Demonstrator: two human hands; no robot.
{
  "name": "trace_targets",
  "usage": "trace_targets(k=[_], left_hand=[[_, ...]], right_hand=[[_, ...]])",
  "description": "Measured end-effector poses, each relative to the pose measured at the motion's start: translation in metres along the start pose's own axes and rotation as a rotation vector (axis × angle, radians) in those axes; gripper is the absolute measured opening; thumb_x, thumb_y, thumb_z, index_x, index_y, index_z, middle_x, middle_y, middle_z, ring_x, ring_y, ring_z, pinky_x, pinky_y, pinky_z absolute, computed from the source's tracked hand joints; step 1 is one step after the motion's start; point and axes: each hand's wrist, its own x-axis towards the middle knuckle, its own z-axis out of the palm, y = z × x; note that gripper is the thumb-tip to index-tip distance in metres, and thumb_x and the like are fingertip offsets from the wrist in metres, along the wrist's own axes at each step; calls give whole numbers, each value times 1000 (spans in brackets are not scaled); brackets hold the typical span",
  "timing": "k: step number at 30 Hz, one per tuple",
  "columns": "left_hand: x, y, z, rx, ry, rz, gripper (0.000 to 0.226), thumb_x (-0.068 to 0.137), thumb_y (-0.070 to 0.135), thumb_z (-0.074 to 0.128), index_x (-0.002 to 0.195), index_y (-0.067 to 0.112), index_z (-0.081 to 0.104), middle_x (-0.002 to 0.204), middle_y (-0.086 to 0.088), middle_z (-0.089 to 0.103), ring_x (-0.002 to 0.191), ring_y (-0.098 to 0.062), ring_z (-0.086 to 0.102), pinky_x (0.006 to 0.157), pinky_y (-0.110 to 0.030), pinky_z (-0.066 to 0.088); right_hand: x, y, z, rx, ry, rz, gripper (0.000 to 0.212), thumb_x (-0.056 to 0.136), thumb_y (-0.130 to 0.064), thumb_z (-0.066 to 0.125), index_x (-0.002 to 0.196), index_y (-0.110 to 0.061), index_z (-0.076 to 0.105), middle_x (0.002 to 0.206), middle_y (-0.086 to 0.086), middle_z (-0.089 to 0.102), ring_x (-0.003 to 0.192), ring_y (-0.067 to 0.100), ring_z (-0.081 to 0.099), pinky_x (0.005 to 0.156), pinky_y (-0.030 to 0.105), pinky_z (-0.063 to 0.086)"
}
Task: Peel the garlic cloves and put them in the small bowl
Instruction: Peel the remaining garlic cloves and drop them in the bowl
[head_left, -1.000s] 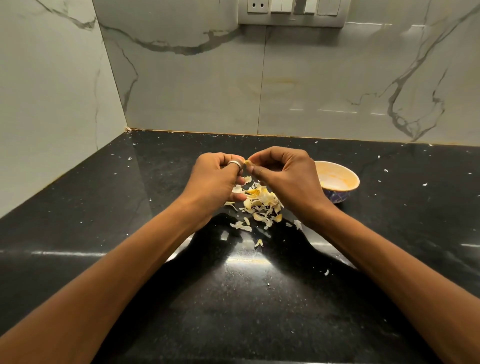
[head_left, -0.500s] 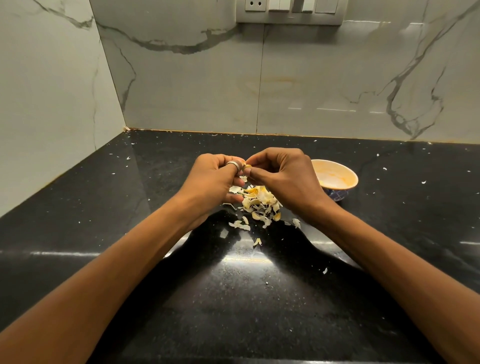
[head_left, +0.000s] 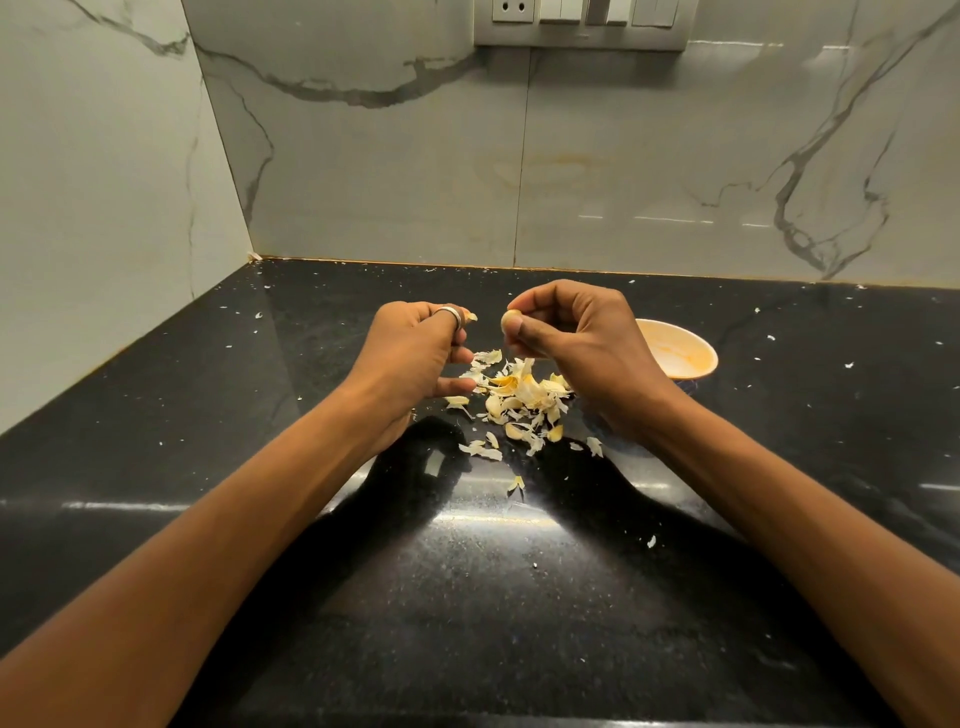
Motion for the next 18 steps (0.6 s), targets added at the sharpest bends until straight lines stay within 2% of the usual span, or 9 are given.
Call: trace_targets(k=[4, 7, 12, 14, 18], left_hand=[[1, -4, -1, 129, 16, 75, 17, 99, 25, 62, 93, 11, 68, 85, -4, 61, 67, -8, 62, 53, -26, 55], [0, -6, -2, 199, -22, 174, 7, 94, 18, 68, 100, 15, 71, 91, -5, 70, 73, -11, 69, 55, -28, 57], [-2, -8, -1, 290, -90, 301, 16, 92, 16, 71, 107, 14, 74, 93, -3, 75, 84, -13, 73, 58, -33, 62], [-2, -8, -2, 291, -83, 329, 17, 91, 17, 72, 108, 14, 74, 93, -2, 76, 87, -13, 74, 59, -34, 62], [-1, -9, -3, 253, -67, 340, 18, 92, 18, 72, 110, 14, 75, 90, -2, 76, 86, -14, 73, 60, -35, 62]], right_hand=[[0, 0, 0, 41, -23, 32, 12, 93, -10, 70, 105, -7, 69, 95, 12, 75, 89, 22, 74, 81, 33, 62], [0, 1, 2, 53, -33, 43, 14, 93, -9, 70, 106, -4, 67, 96, 13, 75, 89, 20, 75, 83, 36, 62], [1, 2, 1, 113, -2, 56, 18, 92, -8, 71, 108, -2, 70, 98, 16, 75, 92, 27, 75, 86, 37, 62], [0, 1, 2, 202, -16, 85, 18, 92, -4, 68, 110, 3, 70, 100, 20, 74, 90, 29, 74, 85, 34, 61], [1, -2, 2, 325, -48, 130, 18, 94, 6, 61, 109, 4, 70, 102, 22, 74, 84, 20, 73, 81, 28, 61]])
